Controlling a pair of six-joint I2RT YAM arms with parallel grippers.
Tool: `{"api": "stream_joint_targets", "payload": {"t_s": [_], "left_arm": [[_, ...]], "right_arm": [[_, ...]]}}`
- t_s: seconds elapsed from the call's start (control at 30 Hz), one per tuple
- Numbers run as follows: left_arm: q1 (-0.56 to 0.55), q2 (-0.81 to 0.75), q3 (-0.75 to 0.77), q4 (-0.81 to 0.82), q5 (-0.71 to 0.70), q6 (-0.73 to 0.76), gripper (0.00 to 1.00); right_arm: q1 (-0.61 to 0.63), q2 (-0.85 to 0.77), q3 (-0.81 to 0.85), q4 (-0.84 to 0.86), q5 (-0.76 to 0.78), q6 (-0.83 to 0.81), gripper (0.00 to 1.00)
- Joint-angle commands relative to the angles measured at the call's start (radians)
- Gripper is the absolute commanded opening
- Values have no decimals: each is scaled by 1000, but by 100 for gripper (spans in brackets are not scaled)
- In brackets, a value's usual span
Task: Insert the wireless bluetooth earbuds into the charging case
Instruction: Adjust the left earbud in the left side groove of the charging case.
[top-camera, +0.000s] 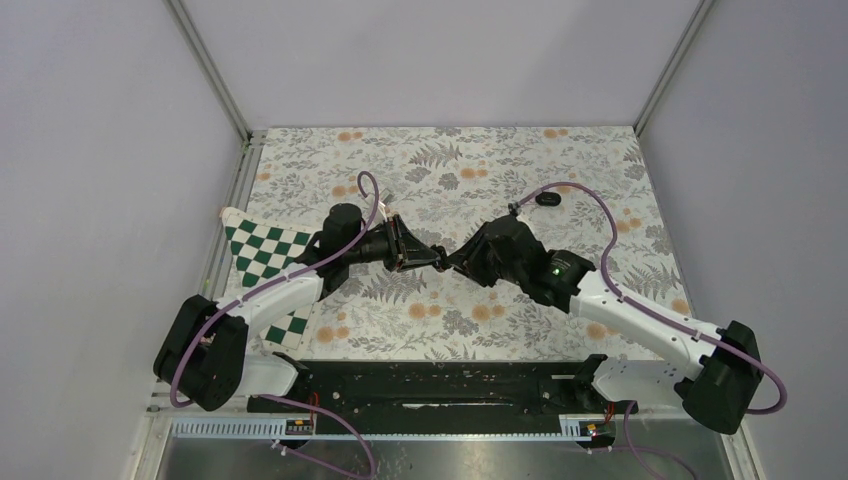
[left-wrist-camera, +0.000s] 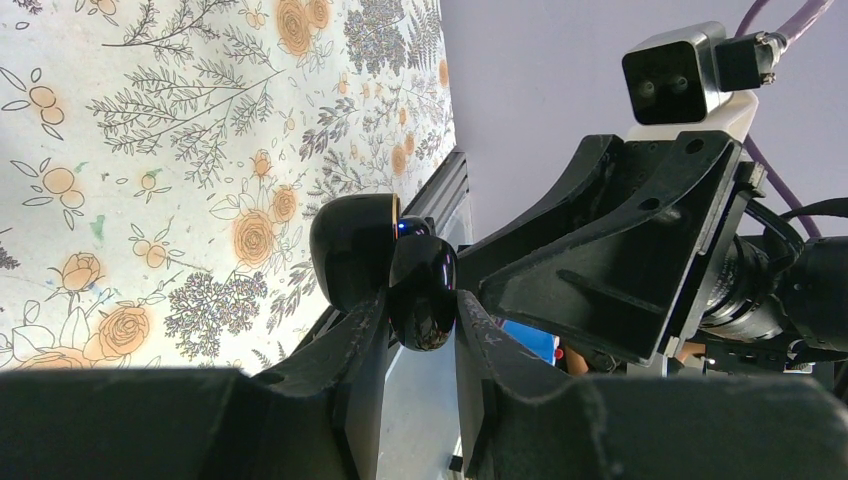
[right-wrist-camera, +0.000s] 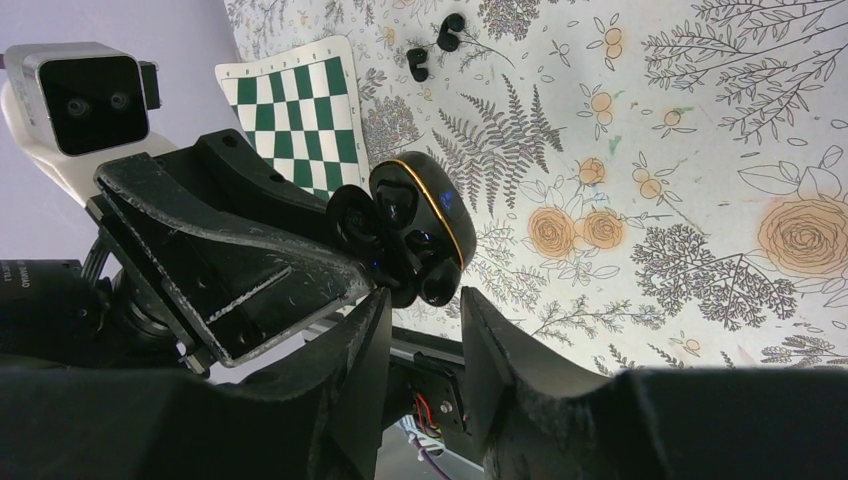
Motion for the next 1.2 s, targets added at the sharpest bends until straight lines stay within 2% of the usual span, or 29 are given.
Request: {"api": "stream_joint_targets", "payload": {"t_s": [0.0,0.23,0.73,0.9,1.17], "left_arm": [[-3,-41,4,35,-16,20,0],[-3,-46,4,26,-17,26,0],[-3,-43,8,20,-10,34,0],[-2,-40,8,21,-7,35,0],[-3,-38,12,23,5,32,0]], "right_arm": [[1,23,45,39,10,15,39],[0,33,43,49,7,15,38],[-10,53,58,41,0,-20,29],[-10,58,63,34,0,-37,22],[-16,86,81,35,-27,-85,19]]}}
